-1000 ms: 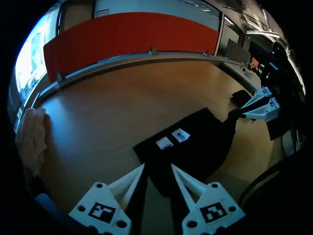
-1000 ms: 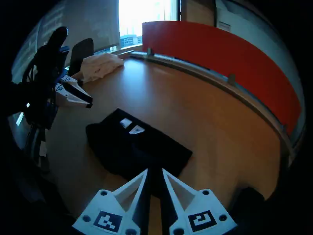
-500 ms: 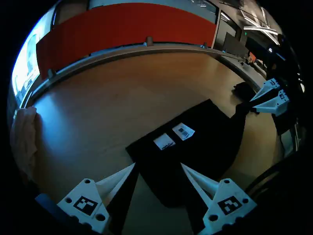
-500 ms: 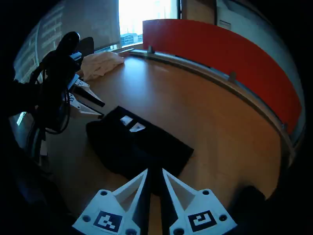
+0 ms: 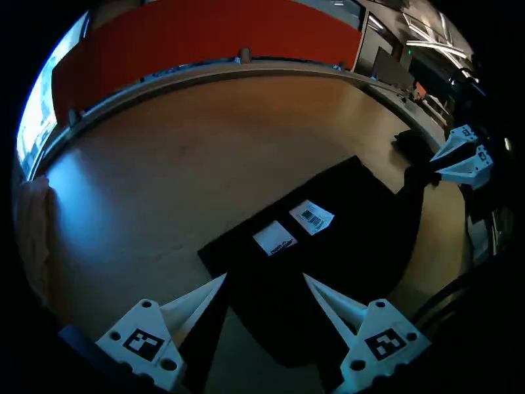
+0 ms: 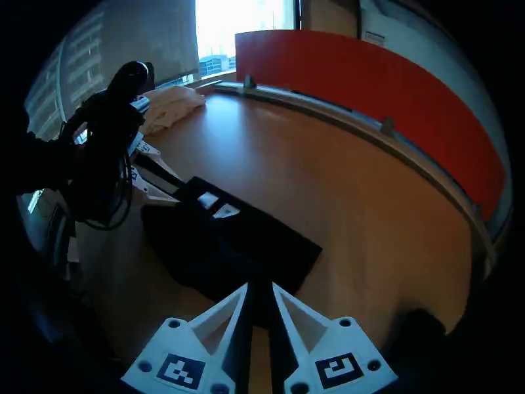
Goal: Fold towel
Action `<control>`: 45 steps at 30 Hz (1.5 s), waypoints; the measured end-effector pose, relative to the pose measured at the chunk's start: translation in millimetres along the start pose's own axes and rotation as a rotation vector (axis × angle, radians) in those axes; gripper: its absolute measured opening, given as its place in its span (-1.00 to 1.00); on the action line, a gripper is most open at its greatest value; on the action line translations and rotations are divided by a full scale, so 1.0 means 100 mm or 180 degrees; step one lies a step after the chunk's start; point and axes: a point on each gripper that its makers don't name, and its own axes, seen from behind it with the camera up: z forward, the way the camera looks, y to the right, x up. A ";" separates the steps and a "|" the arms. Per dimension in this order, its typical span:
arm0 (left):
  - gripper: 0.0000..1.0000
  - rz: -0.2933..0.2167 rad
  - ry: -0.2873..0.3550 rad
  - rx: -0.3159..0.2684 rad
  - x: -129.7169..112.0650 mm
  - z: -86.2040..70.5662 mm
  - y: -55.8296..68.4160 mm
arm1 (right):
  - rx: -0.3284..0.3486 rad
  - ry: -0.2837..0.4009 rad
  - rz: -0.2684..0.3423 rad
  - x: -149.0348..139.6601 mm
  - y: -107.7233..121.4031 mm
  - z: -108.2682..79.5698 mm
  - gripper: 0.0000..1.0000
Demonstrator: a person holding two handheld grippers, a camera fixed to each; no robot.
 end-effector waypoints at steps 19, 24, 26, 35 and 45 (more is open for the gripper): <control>-0.69 0.0078 -0.0082 0.0112 -0.03 0.10 -0.06 | -0.0006 0.0010 0.0017 0.00 0.04 -0.01 -0.78; -0.79 0.0123 -0.0040 0.0111 0.01 0.08 -0.05 | -0.0001 0.0021 0.0030 0.00 0.03 -0.02 -0.78; -0.80 0.0147 -0.0014 0.0111 0.02 0.06 -0.04 | 0.0002 0.0026 0.0028 0.00 0.03 -0.03 -0.78; -0.82 0.0079 0.0128 0.0097 0.16 -0.10 -0.06 | 0.0009 0.0069 0.0026 0.03 0.00 -0.04 -0.78; -0.86 -0.0010 0.0337 0.0119 0.35 -0.46 -0.03 | -0.0011 0.0138 0.0021 0.08 -0.03 -0.12 -0.77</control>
